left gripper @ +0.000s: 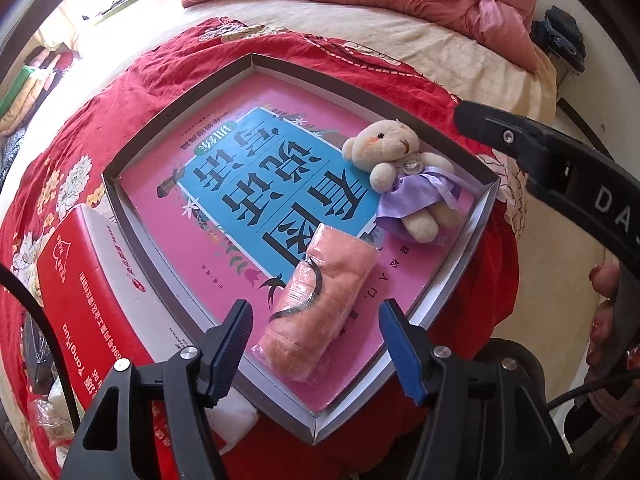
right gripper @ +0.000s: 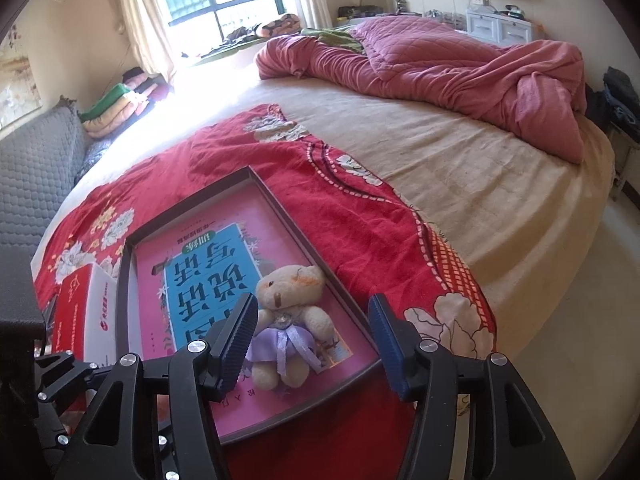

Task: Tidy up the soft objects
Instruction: 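Open the left gripper over the tray while the right releases the teddy bear, then move both tools back toward the remaining pile of items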

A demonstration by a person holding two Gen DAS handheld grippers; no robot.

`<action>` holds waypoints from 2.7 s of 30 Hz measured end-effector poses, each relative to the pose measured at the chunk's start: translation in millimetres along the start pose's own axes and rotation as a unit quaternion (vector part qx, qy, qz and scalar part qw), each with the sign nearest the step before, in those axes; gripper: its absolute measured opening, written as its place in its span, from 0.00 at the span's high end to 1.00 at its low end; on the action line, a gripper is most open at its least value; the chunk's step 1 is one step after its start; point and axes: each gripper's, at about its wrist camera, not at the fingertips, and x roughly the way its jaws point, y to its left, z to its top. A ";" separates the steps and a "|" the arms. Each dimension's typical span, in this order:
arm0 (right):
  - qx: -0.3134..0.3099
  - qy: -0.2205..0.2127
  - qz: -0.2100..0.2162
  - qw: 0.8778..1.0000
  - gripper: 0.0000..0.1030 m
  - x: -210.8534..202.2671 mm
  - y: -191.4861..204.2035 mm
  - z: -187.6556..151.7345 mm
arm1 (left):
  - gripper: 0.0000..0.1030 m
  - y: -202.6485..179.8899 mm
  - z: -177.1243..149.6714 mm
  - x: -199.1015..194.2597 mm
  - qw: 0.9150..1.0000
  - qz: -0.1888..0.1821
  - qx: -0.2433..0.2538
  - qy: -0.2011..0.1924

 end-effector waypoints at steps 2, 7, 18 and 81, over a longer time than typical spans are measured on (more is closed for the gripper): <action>0.005 -0.022 -0.017 1.000 0.36 -8.6 -1.8 3.7 | 0.37 4.3 -2.3 -8.0 1.000 -0.008 -0.006 -0.012; 0.021 -0.066 -0.015 0.997 0.29 -28.5 -4.7 12.7 | 0.28 19.9 -12.2 -34.2 0.998 -0.025 -0.035 -0.046; -0.047 -0.081 0.012 0.996 0.26 -51.9 49.4 16.4 | 0.22 58.1 -36.1 -100.3 0.988 -0.028 -0.077 -0.129; -0.454 0.005 0.122 0.883 0.25 -60.5 306.2 -108.2 | 0.14 254.1 -243.2 -110.4 0.939 -0.011 -0.320 -0.121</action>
